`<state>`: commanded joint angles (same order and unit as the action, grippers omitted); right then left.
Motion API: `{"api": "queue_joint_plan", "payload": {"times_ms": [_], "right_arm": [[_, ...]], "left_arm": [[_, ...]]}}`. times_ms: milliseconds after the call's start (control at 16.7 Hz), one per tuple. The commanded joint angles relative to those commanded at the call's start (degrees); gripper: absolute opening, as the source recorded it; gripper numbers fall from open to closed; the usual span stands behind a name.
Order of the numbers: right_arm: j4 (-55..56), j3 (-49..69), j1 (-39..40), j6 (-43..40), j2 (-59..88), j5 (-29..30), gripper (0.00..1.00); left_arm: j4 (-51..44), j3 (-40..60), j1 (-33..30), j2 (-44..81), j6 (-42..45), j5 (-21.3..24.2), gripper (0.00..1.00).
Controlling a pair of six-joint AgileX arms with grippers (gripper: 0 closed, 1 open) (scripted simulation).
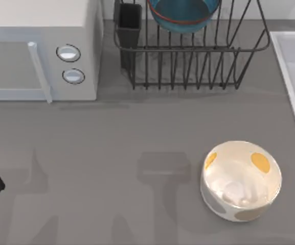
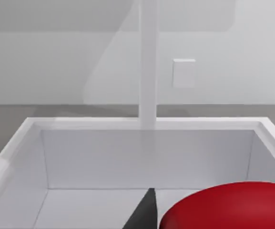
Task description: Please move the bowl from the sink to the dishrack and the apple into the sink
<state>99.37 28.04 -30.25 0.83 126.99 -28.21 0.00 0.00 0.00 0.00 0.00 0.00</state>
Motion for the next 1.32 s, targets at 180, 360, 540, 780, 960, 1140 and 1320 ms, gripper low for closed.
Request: {"api": "queue_joint_plan", "payload": {"times_ms": [180,360,540,780,960,1140,1320], "right_arm": [[0.0,0.0,0.0,0.0,0.0,0.0,0.60],[0.0,0.0,0.0,0.0,0.0,0.0,0.83],[0.0,0.0,0.0,0.0,0.0,0.0,1.00],[0.0,0.0,0.0,0.0,0.0,0.0,1.00],[0.0,0.0,0.0,0.0,0.0,0.0,1.00],[-0.4,0.0,0.1,0.0,-0.5,0.2,1.00],[-4.3,-0.6,1.3,-0.2,-5.3,1.5,1.00]], "left_arm": [[0.0,0.0,0.0,0.0,0.0,0.0,1.00],[0.0,0.0,0.0,0.0,0.0,0.0,1.00],[0.0,0.0,0.0,0.0,0.0,0.0,1.00],[0.0,0.0,0.0,0.0,0.0,0.0,1.00],[0.0,0.0,0.0,0.0,0.0,0.0,1.00],[0.0,0.0,0.0,0.0,0.0,0.0,1.00],[0.0,0.0,0.0,0.0,0.0,0.0,1.00]]}}
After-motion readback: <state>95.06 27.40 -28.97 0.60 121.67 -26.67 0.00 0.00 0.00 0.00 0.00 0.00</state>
